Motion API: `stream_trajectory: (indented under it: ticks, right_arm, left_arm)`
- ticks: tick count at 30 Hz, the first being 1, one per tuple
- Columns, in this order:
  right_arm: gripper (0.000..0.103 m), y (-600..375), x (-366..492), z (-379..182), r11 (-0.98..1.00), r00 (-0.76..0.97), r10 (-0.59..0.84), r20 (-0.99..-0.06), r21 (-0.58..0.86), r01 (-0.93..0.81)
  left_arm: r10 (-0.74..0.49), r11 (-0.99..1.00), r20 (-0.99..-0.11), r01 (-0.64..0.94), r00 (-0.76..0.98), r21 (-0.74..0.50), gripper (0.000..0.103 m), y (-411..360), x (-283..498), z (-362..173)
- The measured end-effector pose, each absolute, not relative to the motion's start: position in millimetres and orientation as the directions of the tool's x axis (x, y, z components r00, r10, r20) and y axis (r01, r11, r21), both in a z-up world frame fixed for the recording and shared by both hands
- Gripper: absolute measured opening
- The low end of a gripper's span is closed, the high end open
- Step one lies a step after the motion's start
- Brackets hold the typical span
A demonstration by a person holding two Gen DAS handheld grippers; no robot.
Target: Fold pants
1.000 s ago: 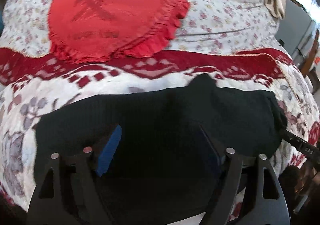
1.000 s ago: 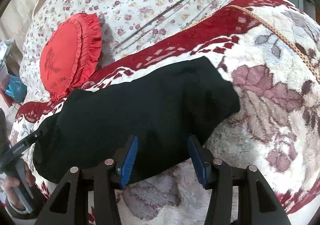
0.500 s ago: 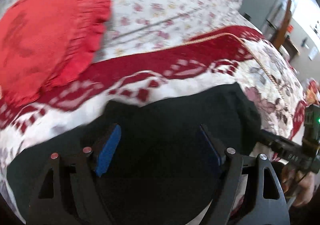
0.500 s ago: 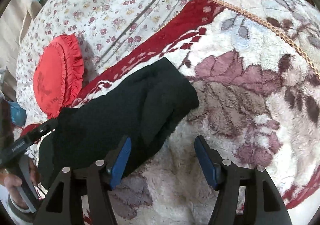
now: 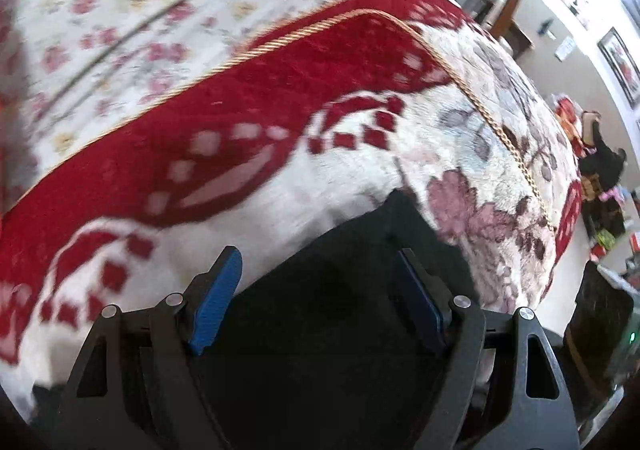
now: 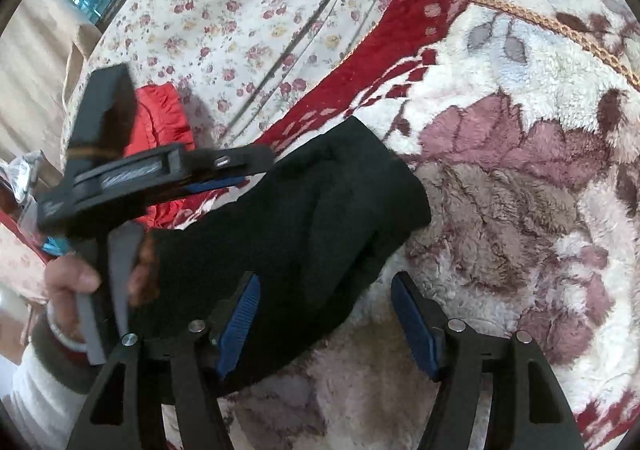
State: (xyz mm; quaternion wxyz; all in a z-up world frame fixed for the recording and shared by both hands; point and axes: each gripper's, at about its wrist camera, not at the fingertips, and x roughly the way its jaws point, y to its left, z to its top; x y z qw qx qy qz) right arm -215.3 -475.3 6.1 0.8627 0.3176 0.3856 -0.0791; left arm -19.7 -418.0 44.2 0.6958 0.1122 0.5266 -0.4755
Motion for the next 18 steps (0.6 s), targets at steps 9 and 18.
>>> stream_trajectory:
  ticks: [9,18]
  right_arm:
    - [0.016,-472,-196,-8,0.793,0.703,0.105,-0.703,0.486,0.367]
    - [0.013,-417,-190,66,0.915,0.810,0.119,-0.574,0.380,0.135]
  left_arm:
    - [-0.548,0.491,-0.837,0.807,-0.008,-0.329,0.067,-445,-26,16]
    - [-0.676,0.546,-0.736,0.696,0.037,-0.467,0.054,-337,3,91]
